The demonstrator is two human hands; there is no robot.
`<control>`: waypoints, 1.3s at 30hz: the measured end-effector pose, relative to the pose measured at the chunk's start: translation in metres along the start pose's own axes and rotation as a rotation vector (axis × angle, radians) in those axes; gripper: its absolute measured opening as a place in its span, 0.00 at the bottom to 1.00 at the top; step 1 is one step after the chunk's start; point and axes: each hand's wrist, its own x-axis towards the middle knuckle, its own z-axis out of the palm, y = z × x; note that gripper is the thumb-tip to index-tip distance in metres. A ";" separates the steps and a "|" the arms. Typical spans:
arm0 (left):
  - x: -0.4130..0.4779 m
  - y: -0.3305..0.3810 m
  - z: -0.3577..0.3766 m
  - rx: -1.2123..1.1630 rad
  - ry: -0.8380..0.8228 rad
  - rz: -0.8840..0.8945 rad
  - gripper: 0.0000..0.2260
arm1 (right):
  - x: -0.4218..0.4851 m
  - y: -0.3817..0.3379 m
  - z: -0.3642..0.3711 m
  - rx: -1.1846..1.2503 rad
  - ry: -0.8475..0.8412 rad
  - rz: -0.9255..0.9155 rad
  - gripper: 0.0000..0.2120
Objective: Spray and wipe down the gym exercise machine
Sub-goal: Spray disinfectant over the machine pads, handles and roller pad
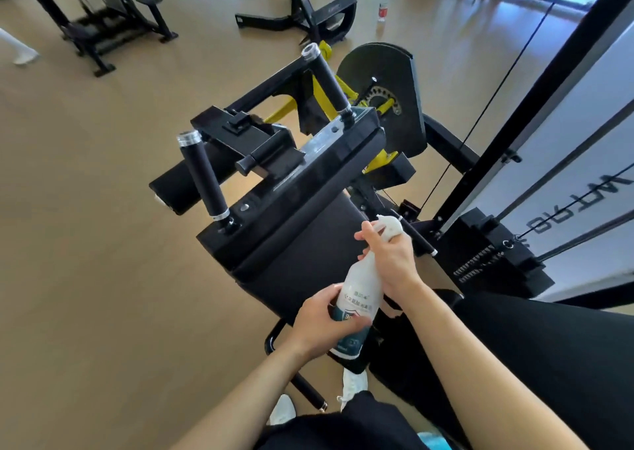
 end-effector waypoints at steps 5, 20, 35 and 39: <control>0.021 0.019 0.011 0.004 0.009 -0.002 0.25 | 0.025 -0.006 -0.020 -0.001 0.106 0.065 0.16; 0.042 0.044 -0.003 -0.057 -0.005 0.041 0.25 | 0.041 -0.037 -0.021 0.116 0.114 0.084 0.10; 0.067 0.109 -0.086 -0.255 0.198 0.269 0.26 | 0.050 -0.171 0.063 0.029 0.024 -0.253 0.08; 0.073 0.122 -0.096 -0.290 0.161 0.272 0.22 | 0.057 -0.185 0.068 0.000 0.024 -0.188 0.14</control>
